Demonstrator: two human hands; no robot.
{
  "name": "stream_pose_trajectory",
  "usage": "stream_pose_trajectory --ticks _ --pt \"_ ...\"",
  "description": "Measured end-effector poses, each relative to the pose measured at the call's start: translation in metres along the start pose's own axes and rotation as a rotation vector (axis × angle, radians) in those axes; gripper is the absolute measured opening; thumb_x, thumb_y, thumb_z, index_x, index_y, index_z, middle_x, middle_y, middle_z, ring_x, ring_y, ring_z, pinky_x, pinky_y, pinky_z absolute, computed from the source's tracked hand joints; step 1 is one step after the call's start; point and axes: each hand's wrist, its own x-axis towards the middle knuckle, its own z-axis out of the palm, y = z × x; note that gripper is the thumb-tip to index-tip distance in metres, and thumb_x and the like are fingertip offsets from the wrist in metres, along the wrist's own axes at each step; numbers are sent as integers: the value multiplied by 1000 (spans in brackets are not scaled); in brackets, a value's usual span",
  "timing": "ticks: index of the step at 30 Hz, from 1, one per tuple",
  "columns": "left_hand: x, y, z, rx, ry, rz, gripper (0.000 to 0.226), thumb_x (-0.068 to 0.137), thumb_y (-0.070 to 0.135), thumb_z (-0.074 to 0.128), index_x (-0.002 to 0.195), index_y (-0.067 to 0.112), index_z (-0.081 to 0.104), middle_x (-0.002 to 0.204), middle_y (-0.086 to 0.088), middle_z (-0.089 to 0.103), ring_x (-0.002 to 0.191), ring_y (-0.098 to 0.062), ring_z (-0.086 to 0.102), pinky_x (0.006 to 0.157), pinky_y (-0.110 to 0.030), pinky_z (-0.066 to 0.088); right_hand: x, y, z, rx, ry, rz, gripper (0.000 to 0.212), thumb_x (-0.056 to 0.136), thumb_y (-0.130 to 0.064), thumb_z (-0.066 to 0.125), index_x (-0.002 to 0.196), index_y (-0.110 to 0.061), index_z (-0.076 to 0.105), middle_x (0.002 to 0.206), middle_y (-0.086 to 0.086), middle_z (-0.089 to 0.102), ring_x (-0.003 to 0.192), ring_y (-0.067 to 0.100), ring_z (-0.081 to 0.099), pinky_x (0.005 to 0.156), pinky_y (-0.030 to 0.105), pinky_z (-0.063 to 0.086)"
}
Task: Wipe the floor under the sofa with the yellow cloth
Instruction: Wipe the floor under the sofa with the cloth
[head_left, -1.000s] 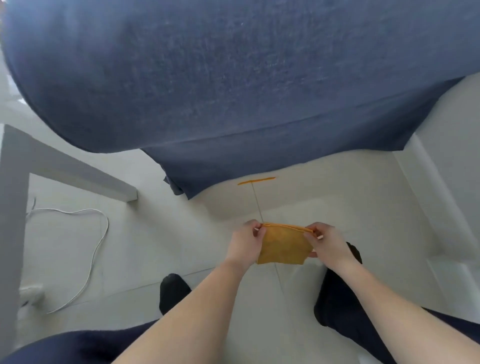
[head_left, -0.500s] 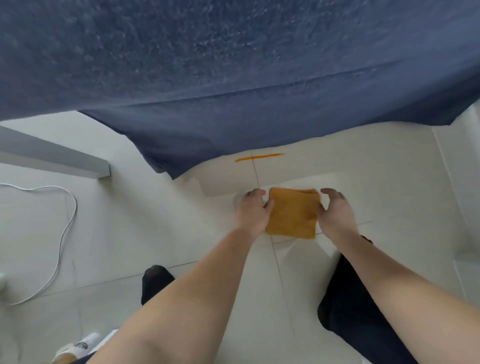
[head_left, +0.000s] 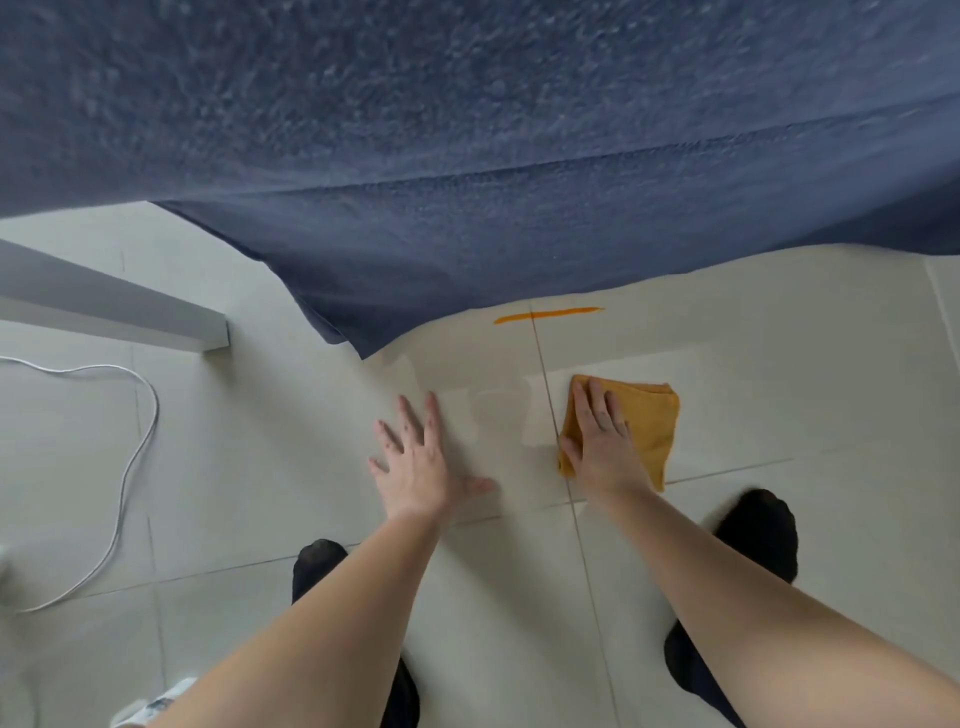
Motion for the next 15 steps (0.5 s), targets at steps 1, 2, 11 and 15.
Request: stream_pose_trajectory --ticks 1,2,11,15 --pt "1 -2 1 -2 -9 0 152 64 85 76 158 38 -34 170 -2 -37 159 -44 -18 124 -69 17 3 3 -3 13 1 5 77 110 -39 38 163 -28 -17 173 -3 -17 160 28 -12 129 50 5" --pt "2 -4 3 -1 -18 4 153 63 85 76 157 39 -35 169 -1 -39 159 -43 -20 123 -71 17 7 6 -6 19 4 12 77 110 -40 37 163 -28 -17 173 -3 -18 160 28 -12 129 51 4" --pt "5 -6 8 -45 -48 20 155 63 84 77 156 39 -38 165 -1 -45 156 -45 -28 119 -78 15 64 22 -66 -69 22 80 68 112 -41 21 161 -29 -24 173 -4 -21 160 28 -13 129 54 5" --pt "5 -7 6 -46 -37 29 154 60 90 72 156 39 -37 166 -1 -43 157 -44 -26 120 -77 14 92 12 -92 -105 21 131 64 112 -37 19 163 -32 -19 173 -7 -18 160 24 -12 126 61 7"
